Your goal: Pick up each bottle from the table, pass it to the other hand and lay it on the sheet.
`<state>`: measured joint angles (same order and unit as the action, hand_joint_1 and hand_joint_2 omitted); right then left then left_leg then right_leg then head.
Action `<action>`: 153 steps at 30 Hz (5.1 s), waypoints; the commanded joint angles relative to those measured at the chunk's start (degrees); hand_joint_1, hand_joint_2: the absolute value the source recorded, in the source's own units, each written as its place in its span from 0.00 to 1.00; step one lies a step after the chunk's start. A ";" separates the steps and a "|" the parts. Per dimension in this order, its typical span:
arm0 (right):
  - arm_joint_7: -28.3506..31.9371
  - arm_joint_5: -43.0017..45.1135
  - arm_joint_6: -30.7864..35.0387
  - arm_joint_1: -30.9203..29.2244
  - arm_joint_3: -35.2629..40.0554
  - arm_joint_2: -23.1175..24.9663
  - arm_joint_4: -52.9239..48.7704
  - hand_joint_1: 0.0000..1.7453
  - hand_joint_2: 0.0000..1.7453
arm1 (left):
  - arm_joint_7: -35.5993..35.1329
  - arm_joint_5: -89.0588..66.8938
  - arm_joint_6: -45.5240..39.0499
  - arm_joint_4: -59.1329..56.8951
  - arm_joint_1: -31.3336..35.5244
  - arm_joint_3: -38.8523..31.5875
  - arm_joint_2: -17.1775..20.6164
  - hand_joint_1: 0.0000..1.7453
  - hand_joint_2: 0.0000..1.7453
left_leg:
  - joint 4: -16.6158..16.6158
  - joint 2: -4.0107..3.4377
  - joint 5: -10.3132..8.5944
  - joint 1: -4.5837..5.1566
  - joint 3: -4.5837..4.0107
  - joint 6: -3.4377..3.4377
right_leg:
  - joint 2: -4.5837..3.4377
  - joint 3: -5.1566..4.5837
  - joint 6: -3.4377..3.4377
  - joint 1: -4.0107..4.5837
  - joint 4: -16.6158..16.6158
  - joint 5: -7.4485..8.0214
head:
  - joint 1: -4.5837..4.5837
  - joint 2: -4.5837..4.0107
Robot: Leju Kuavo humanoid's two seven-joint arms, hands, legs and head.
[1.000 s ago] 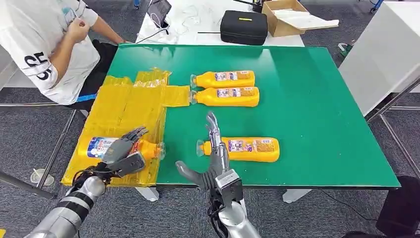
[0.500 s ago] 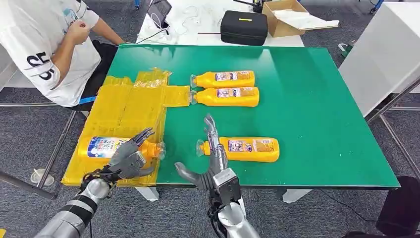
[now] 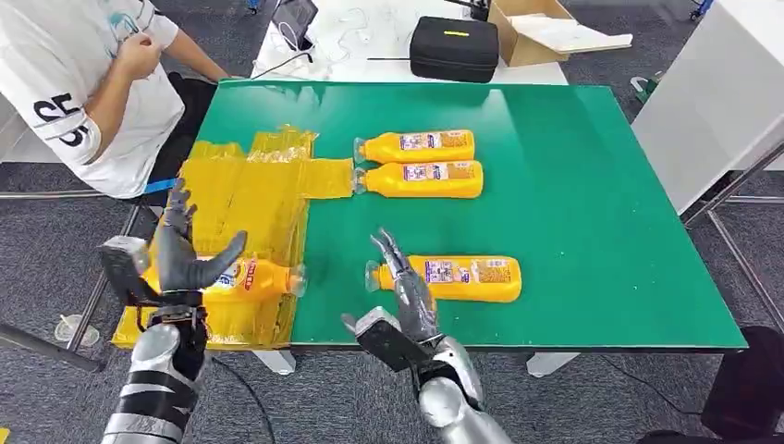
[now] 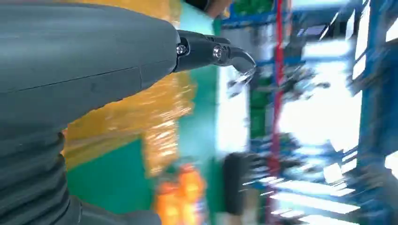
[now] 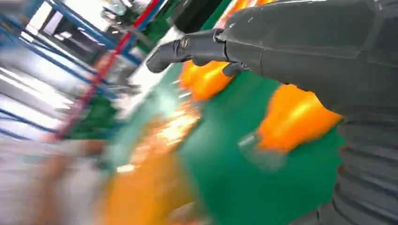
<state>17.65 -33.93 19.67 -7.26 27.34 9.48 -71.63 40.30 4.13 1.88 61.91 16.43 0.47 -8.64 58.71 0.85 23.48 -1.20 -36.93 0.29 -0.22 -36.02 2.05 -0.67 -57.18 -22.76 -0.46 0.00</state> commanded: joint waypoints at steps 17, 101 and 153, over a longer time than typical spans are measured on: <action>-12.40 -9.72 -13.47 -7.64 -3.81 -17.00 4.02 0.00 1.00 | -0.30 -8.80 -6.37 5.29 -6.27 -5.51 -3.98 0.00 1.00 | -0.06 -0.15 0.08 0.07 0.27 -0.12 | -0.06 0.26 -0.05 -0.02 0.06 -0.04 | -0.04 0.00; 10.61 2.74 13.33 -0.26 -15.85 -4.45 -7.98 1.00 1.00 | -7.36 3.08 9.11 5.30 -8.12 8.33 -5.21 0.00 1.00 | -0.02 -0.07 0.11 -0.02 0.05 -0.09 | 0.00 0.07 0.00 0.04 -0.01 -0.11 | -0.04 0.00; 20.88 -0.95 15.07 -8.38 8.09 6.64 28.64 1.00 1.00 | -14.37 20.00 25.28 -7.21 -1.11 19.64 -3.43 0.00 1.00 | -0.11 -0.03 0.08 -0.01 0.12 -0.04 | 0.05 0.10 -0.03 0.04 0.06 -0.10 | -0.07 0.00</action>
<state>38.80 -35.54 36.87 -13.43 30.69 16.30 -50.84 25.97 22.71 26.23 58.64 12.01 19.06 -12.35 58.67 0.85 23.48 -1.23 -37.12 0.32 -0.22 -36.24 2.09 -0.66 -57.18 -22.78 -0.52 0.00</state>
